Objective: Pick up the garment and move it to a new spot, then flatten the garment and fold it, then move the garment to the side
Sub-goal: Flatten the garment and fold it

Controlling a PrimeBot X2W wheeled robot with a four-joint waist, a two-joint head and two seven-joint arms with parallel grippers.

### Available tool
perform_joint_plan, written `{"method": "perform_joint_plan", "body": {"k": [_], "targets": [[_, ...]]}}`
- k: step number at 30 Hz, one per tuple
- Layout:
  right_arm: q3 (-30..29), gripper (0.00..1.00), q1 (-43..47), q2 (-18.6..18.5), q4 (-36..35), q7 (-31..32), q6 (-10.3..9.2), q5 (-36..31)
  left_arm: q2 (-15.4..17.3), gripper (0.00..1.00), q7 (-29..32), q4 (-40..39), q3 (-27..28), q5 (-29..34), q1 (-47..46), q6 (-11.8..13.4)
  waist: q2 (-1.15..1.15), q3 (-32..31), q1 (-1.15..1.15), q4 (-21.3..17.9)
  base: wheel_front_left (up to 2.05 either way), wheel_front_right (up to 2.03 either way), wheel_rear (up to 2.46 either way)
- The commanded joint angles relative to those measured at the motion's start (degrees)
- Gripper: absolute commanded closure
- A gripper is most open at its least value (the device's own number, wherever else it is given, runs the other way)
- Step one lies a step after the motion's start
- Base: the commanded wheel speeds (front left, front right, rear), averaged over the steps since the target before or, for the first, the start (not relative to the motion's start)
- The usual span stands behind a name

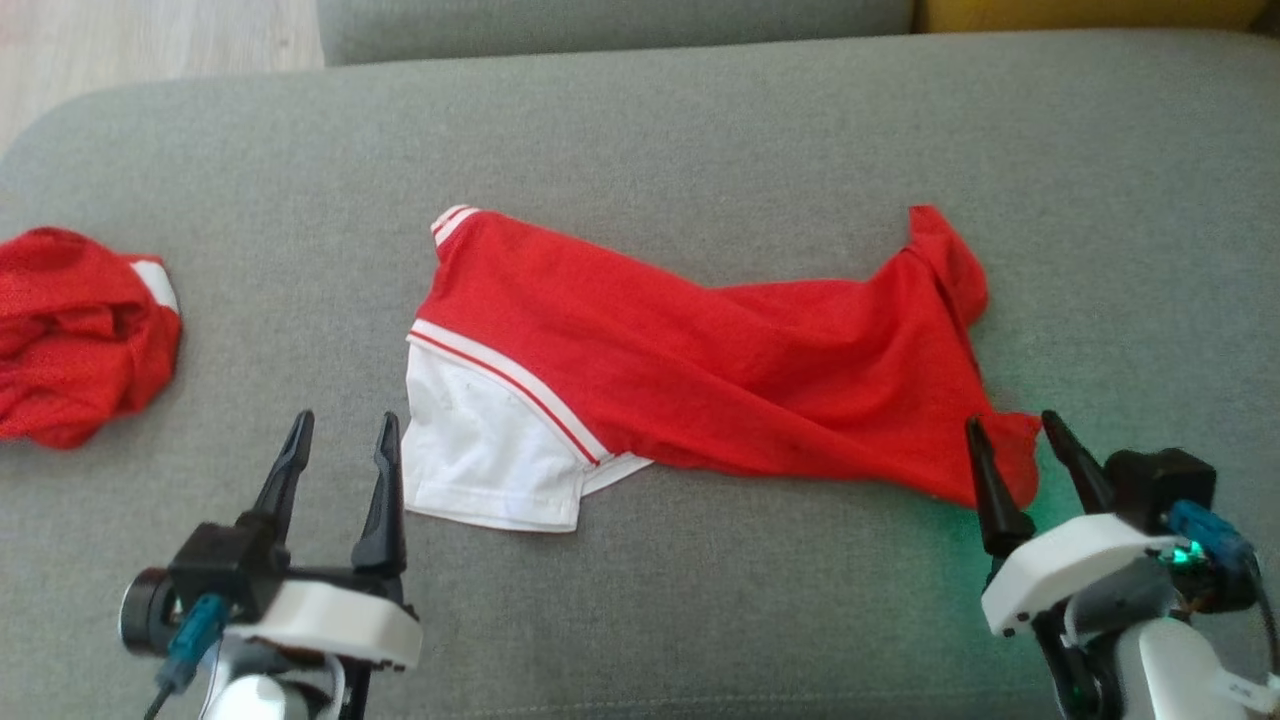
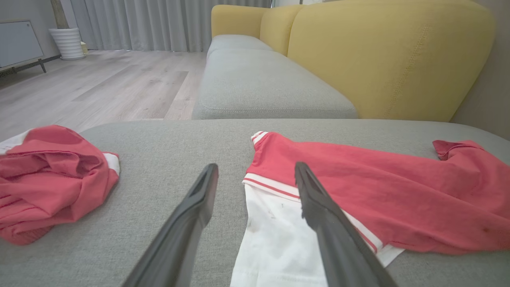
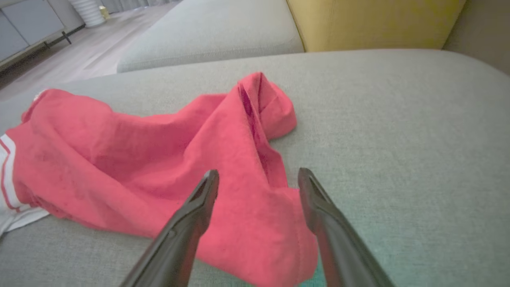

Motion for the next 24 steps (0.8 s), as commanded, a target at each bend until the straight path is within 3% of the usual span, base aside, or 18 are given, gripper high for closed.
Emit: {"method": "perform_joint_plan", "body": {"k": [1,7,8,9,10,24], "targets": [[1.1,0.0,-3.39,-0.3,-0.52,0.15,-0.05,-0.12,0.26,0.0,-0.41,-1.42,1.51,-0.22,-3.56,-0.28,0.0,0.9,0.0,0.37,0.0,0.0,0.0],[1.53,0.0,-7.17,-0.3,5.45,1.0,-0.05,0.65,-0.11,0.0,-1.06,-0.39,0.95,-0.43,-5.34,-0.79,0.0,2.65,0.0,0.76,0.0,0.0,0.0],[1.79,0.51,-7.68,-0.3,6.31,1.45,-0.05,0.97,-0.15,0.0,-1.15,-0.24,0.88,-0.45,-5.52,-0.84,0.0,2.83,0.0,0.8,0.0,0.0,0.0],[1.97,0.69,-8.15,-0.3,6.95,1.64,-0.05,1.32,-0.18,0.0,-1.25,-0.1,0.84,-0.47,-5.68,-0.88,0.0,2.94,0.0,0.83,0.0,0.0,0.0],[2.17,1.0,-8.56,-0.3,7.43,1.63,-0.05,1.64,-0.19,0.0,-1.33,0.07,0.79,-0.5,-5.8,-0.93,0.0,3.03,0.0,0.87,0.0,0.0,0.0],[2.19,1.0,-12.74,-0.31,-0.29,0.36,-0.05,0.82,-0.1,0.0,-2.07,0.69,0.71,-0.71,-6.89,-0.81,0.0,3.67,0.0,0.4,0.0,0.0,0.0]]}}
